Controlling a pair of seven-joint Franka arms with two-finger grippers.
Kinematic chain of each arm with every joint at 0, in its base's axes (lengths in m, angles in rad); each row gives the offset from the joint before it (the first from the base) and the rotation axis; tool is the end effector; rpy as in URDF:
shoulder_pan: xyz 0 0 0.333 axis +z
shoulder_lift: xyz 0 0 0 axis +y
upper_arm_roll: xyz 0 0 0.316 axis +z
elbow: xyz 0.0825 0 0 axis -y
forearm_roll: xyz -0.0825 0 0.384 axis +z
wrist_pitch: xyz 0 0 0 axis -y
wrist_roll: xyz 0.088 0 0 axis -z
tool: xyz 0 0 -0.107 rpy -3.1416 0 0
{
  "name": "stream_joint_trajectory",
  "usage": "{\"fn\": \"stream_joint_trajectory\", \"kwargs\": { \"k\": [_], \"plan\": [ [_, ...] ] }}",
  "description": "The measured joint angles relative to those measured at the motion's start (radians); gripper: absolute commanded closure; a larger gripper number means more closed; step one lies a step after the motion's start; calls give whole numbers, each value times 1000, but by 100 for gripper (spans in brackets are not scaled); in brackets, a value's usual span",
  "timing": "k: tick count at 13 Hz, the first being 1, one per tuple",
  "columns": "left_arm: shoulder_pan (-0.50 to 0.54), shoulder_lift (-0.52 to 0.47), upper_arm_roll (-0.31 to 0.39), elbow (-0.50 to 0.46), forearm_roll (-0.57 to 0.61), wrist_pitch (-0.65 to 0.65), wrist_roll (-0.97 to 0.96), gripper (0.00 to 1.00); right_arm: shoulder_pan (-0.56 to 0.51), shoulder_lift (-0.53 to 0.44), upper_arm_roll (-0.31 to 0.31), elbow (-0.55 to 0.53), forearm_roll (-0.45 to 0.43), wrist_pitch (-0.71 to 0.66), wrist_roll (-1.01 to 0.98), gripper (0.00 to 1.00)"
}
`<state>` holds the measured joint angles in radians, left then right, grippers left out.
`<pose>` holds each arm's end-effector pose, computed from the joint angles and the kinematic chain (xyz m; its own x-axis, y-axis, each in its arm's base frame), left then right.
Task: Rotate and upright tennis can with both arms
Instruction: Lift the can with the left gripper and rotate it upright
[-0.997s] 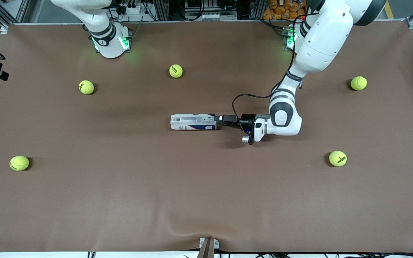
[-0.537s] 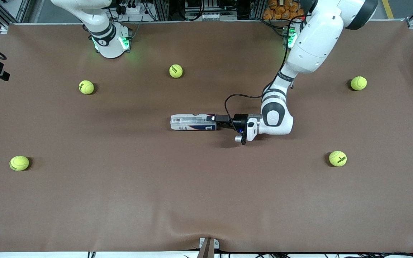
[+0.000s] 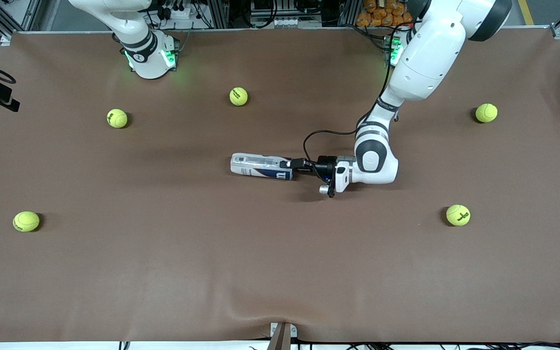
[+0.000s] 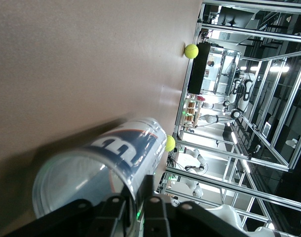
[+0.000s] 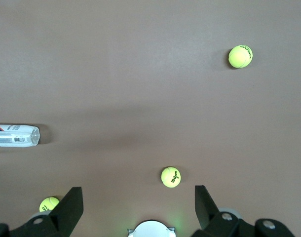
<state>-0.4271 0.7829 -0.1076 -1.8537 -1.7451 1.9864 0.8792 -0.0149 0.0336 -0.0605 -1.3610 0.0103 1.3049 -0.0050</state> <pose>0.4957 -0.3630 0.1067 0.9752 -0.1106 -0.1915 0.1623 -0.2302 0.9595 0.5333 -0.0383 0.6802 0.9937 -0.0675 -0.0895 -0.0685 -0.9976 -0.0085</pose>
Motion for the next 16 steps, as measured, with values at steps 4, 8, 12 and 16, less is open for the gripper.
{"fn": "stream_joint_trajectory", "kwargs": {
  "k": [4,8,12,16],
  "plan": [
    [1,-25,-4,29,0,-10,-87,100,0,0,0,-1,0,26,0,0],
    [0,-153,-4,76,112,-9,-394,100,0,1,-2,-1,5,59,0,0],
    [3,-212,0,201,415,-8,-789,100,0,1,-5,-1,5,59,0,0],
    [-22,-213,-6,337,665,-8,-1092,100,0,1,-4,-1,5,59,0,0]
  ]
}}
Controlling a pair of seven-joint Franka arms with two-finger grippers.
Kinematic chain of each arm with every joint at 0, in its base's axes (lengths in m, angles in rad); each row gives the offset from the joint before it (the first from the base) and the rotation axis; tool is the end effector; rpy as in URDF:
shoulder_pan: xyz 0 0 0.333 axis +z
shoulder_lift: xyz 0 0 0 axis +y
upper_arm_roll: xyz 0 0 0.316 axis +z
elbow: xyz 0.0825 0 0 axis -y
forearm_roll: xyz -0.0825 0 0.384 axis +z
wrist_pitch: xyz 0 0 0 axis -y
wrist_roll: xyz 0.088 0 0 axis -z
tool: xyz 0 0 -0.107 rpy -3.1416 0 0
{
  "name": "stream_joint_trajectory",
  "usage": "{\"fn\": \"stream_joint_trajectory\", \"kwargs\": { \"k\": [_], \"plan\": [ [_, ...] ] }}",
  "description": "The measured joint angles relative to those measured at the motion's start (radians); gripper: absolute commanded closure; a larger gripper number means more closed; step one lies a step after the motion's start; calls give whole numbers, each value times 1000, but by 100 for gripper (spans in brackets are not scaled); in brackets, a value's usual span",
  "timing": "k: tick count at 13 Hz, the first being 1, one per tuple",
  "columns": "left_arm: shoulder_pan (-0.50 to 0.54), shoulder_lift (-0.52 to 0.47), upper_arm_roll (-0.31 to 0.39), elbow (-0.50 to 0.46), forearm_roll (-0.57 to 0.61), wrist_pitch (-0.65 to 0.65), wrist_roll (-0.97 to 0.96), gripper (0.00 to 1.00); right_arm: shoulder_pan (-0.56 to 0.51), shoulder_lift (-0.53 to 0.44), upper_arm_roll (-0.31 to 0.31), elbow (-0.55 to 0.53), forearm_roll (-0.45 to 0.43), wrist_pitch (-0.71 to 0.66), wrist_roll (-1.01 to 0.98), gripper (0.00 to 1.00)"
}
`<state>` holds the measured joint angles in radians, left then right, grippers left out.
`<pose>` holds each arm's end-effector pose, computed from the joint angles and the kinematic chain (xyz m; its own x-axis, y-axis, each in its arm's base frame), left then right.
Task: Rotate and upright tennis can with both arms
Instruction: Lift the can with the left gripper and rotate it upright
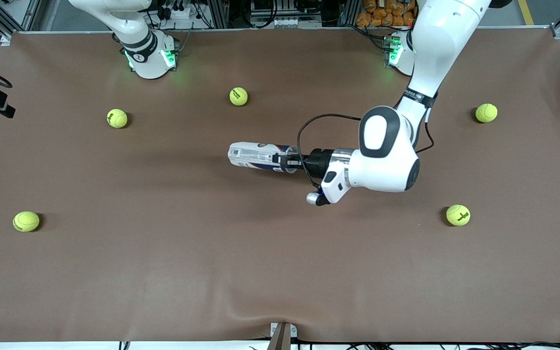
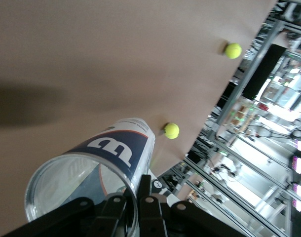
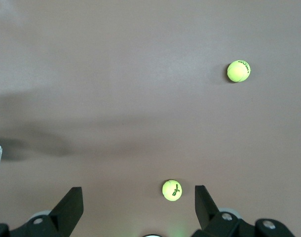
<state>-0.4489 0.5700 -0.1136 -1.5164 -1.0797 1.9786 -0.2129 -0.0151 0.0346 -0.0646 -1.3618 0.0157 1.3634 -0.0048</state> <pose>0.5766 -0.4131 0.3557 0.8816 -0.0505 -0.4694 0.3445 -0.6110 0.7128 0.5401 -0.0404 0.6840 0.9969 -0.0716 -0.0328 -0.0721 -0.9973 -0.0134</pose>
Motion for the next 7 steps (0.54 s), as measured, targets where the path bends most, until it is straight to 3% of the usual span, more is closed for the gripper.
{"fn": "stream_joint_trajectory", "kwargs": {
  "k": [7],
  "plan": [
    [-71,0,-3,100,484,6,-376,100,0,0,0,0,0,0,0,0]
  ]
}}
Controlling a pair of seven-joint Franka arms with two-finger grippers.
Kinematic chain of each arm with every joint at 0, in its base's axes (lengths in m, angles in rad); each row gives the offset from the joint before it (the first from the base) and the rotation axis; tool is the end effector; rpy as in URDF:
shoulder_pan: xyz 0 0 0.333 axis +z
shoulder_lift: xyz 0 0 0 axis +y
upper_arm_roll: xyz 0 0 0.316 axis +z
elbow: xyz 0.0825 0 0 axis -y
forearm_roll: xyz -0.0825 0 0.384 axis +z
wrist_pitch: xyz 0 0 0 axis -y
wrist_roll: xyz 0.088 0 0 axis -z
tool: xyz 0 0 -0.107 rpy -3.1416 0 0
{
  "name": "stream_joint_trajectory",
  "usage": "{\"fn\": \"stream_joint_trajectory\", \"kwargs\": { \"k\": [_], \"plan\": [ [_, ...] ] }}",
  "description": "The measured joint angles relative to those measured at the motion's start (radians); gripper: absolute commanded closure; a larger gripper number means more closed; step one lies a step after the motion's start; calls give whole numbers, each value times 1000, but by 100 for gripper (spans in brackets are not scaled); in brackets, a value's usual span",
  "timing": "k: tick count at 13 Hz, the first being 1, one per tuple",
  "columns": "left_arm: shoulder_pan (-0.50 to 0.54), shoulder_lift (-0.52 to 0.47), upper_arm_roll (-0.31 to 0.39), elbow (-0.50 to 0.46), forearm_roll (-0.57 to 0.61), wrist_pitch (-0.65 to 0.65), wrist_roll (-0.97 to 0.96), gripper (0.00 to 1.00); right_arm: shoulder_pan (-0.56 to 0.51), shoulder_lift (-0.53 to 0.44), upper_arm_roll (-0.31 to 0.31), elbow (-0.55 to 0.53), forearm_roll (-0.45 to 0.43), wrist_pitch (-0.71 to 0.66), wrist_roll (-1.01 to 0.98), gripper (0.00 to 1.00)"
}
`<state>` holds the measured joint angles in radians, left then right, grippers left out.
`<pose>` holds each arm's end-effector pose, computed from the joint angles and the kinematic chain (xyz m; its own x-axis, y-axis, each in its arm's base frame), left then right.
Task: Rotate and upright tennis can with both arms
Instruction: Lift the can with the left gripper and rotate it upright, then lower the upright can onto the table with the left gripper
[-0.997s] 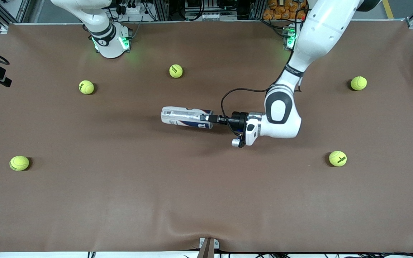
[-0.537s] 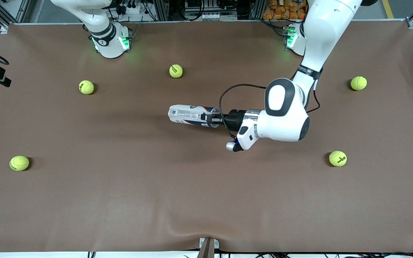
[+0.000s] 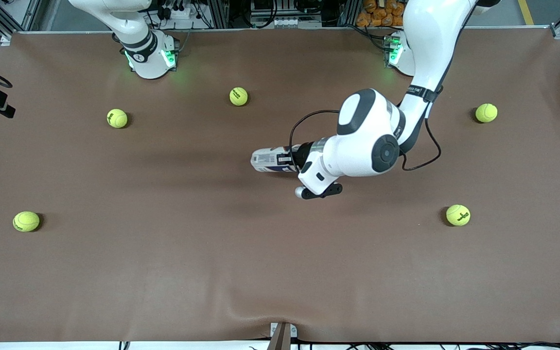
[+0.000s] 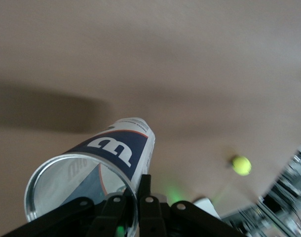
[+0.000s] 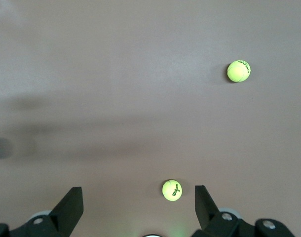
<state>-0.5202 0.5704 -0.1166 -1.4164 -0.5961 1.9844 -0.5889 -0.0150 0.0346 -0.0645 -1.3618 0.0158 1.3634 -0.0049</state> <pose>0.5652 -0.4417 0.3817 0.9190 0.1129 -0.3778 0.2812 -0.8592 0.4273 0.5401 -0.0403 0.6840 0.9969 -0.0713 -0.0328 -0.0718 -0.9973 -0.0135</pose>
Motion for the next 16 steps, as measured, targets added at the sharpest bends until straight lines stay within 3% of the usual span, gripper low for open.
{"fn": "stream_joint_trajectory", "kwargs": {
  "k": [5,10,14,16],
  "plan": [
    [-88,-1,0,90,357,-67,-294,100,0,0,0,0,0,0,0,0],
    [-244,22,52,99,551,-99,-514,100,0,0,0,1,0,0,0,0],
    [-387,66,178,100,577,-102,-557,100,0,0,0,1,0,0,0,0],
    [-397,66,190,103,577,-102,-568,100,0,0,0,1,0,0,0,0]
  ]
}}
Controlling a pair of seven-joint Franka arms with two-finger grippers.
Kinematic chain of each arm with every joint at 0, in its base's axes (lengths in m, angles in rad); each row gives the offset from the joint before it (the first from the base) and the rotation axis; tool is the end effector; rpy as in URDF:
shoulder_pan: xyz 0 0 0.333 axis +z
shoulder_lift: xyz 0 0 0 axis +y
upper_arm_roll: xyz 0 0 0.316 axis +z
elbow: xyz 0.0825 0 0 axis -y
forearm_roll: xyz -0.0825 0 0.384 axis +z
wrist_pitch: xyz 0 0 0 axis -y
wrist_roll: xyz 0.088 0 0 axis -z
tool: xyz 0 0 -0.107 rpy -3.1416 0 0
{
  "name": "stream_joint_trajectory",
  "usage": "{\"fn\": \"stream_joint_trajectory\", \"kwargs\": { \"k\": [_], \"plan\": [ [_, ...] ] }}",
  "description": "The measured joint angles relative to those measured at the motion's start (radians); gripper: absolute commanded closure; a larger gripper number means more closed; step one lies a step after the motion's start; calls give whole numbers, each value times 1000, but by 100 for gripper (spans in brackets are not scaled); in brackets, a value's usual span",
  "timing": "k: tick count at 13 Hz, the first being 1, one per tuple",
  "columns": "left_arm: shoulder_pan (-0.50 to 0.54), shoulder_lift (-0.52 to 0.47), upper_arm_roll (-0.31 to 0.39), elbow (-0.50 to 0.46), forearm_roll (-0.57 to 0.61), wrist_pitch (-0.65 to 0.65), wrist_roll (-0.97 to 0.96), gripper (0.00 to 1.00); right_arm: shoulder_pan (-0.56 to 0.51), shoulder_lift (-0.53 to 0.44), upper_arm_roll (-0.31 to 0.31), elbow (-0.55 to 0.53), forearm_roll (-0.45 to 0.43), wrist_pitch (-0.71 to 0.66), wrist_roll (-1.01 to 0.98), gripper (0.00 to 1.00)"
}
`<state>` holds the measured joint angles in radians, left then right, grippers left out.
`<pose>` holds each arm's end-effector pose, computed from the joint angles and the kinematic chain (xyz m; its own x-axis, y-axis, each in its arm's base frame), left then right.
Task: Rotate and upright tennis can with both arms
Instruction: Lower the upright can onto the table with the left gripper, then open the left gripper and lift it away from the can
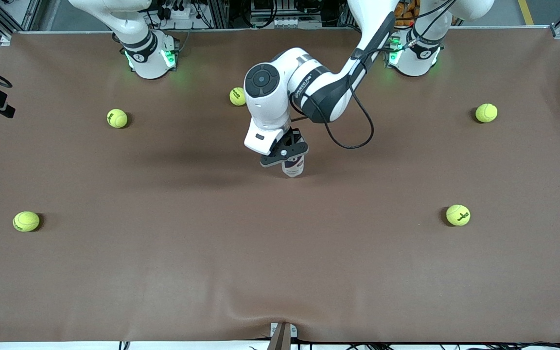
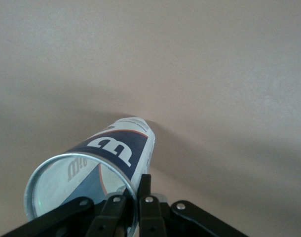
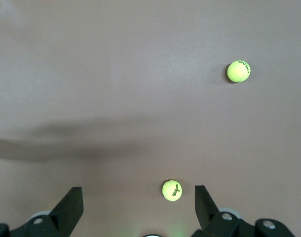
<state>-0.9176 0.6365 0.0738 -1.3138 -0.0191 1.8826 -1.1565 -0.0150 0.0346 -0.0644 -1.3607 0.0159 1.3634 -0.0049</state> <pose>0.4700 -0.5480 0.3606 0.9535 0.3015 -0.0027 0.3006 -0.9511 -0.0710 0.5401 -0.0402 0.6845 0.9970 -0.0712 -0.0317 -0.0716 -0.9973 -0.0136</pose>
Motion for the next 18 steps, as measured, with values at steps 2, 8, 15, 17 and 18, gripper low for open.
{"fn": "stream_joint_trajectory", "kwargs": {
  "k": [2,8,15,17,18],
  "plan": [
    [1,0,3,0,0,7,-1,100,0,0,0,0,0,0,0,0],
    [2,24,3,0,-1,64,-3,100,0,0,0,0,0,0,0,0],
    [2,28,3,2,-7,72,-4,34,0,0,0,0,0,0,0,0],
    [2,28,4,7,-7,76,-4,20,0,0,-1,0,0,0,0,0],
    [3,27,4,9,-7,77,-4,1,0,0,-2,0,0,0,0,0]
  ]
}}
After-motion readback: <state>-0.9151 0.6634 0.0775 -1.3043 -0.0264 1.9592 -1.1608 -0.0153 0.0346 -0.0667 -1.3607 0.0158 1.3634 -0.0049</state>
